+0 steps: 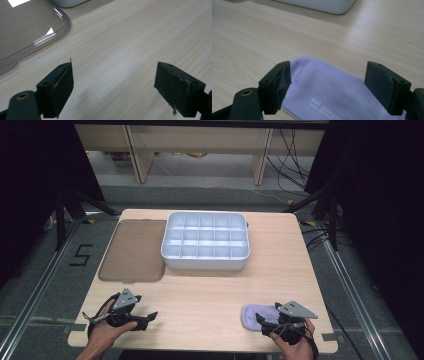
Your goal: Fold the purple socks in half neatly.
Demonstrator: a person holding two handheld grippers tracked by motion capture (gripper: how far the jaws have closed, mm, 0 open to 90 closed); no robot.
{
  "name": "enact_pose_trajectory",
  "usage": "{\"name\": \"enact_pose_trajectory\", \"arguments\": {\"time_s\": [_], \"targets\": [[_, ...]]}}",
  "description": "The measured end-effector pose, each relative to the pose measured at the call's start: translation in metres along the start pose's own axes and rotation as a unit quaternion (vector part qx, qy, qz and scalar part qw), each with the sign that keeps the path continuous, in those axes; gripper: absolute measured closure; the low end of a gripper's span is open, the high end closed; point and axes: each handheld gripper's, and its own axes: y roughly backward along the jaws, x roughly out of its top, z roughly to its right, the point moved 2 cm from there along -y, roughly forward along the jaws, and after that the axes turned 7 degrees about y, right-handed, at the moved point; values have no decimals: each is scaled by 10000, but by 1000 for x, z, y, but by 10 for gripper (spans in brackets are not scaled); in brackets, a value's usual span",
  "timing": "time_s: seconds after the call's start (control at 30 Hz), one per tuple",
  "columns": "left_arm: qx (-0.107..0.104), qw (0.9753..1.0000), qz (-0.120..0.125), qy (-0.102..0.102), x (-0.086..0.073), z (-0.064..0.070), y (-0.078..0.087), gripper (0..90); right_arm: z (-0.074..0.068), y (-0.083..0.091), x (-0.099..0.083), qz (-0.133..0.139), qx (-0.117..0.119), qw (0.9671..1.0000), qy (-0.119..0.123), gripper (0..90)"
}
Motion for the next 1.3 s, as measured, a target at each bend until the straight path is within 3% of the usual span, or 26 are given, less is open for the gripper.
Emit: {"name": "enact_pose_trajectory", "arguments": {"time_s": [0.17,0.2,0.3,0.33,0.4,0.5,0.63,0.7,0.73,0.77,0.83,0.9,0.93,0.97,1.07,1.1,1.17,1.3], "targets": [[16,9999,-46,-142,2,-2,3,150,3,-2,0,104,80,9994,321,279],[28,9999,-54,-146,2,-2,4,150,-1,-2,-1,29,138,9998,135,294],[45,9999,-1,-93,1,0,3,150,2,-3,0,27,203,9991,383,332],[-9,9999,78,86,1,2,2,150,2,-3,0,30,216,9990,398,346],[21,9999,22,-98,1,0,3,150,1,-3,0,-2,185,9989,435,368],[8,10000,63,-22,1,2,3,151,2,-4,-1,-58,293,9980,551,387],[57,9999,-5,-103,2,1,3,151,1,-4,-1,-67,293,9981,530,419],[14,10000,83,-17,1,2,2,151,0,-4,-1,-59,316,9984,458,443],[33,10000,17,-91,2,1,3,151,1,-4,-1,-81,311,9984,468,460],[-4,10000,96,-9,2,3,2,151,0,-4,-1,-115,326,9983,461,485],[-3,9999,28,-171,2,2,2,151,-1,-5,-2,-144,299,9982,494,540],[-13,9999,100,-50,1,5,1,151,-4,-4,-3,-208,346,9980,485,607],[-20,9999,72,-123,2,4,1,151,-3,-4,-2,-198,224,9979,575,656],[-8,10000,41,-50,1,5,2,151,-3,-5,-2,-159,294,9971,678,693],[6,9998,96,-153,2,5,3,154,-5,-5,-2,-226,212,9969,723,811],[14,9998,110,-150,3,5,3,155,-4,-6,0,-253,327,9955,852,848],[11,9998,88,-157,3,5,3,155,-5,-6,1,-208,157,9959,865,884],[10,9998,127,-139,2,5,2,157,-4,-11,2,-266,91,9920,1232,900]]}}
